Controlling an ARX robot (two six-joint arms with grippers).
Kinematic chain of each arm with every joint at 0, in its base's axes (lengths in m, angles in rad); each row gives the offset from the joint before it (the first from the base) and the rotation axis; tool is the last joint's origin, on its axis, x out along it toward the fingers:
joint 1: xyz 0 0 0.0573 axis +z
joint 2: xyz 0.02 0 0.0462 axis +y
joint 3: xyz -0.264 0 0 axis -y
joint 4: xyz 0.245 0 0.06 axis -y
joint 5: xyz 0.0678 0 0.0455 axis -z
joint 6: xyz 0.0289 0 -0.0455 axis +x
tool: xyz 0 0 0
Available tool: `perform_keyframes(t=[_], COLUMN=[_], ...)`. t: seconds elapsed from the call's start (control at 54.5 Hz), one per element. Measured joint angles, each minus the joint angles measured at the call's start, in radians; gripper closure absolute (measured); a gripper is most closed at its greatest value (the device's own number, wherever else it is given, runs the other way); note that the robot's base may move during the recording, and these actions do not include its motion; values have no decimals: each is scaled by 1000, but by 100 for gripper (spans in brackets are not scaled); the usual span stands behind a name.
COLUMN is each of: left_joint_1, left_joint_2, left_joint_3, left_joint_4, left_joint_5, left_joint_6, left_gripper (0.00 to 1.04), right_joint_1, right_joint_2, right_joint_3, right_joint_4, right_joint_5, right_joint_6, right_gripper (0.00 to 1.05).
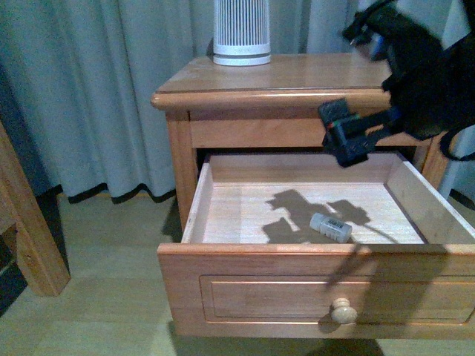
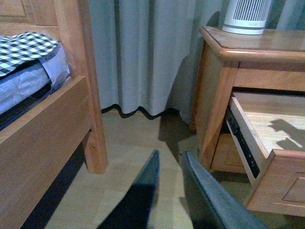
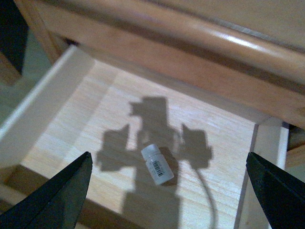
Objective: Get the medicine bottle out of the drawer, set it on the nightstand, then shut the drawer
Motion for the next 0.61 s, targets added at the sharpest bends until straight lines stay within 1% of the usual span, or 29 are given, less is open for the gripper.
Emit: perform_keyframes(t=[0.055,0.165,0.367,0.386,0.459,0.606], left_joint_1=[0,0,0,0,0,0], left_joint_2=[0,0,0,0,0,0], left_joint_3=[0,0,0,0,0,0], left_joint_4=[0,0,0,0,0,0], left_joint_5=[0,0,0,0,0,0], left_joint_6=[0,0,0,1,1,1], left_gripper=[64,37,6,5,7,6], right_joint_1=[1,-2,-7,-8,-15,-29], right_joint_2=[101,241,349,359,391,429], right_joint_3=[61,159,237,243,259,264], right_joint_4=[-18,-31,-30,-29,-26,-18], right_joint_5=[22,25,6,1,-5,-14], right_joint_6=[-14,-14,-4,0,8,13], right_gripper=[7,7,7,7,7,7])
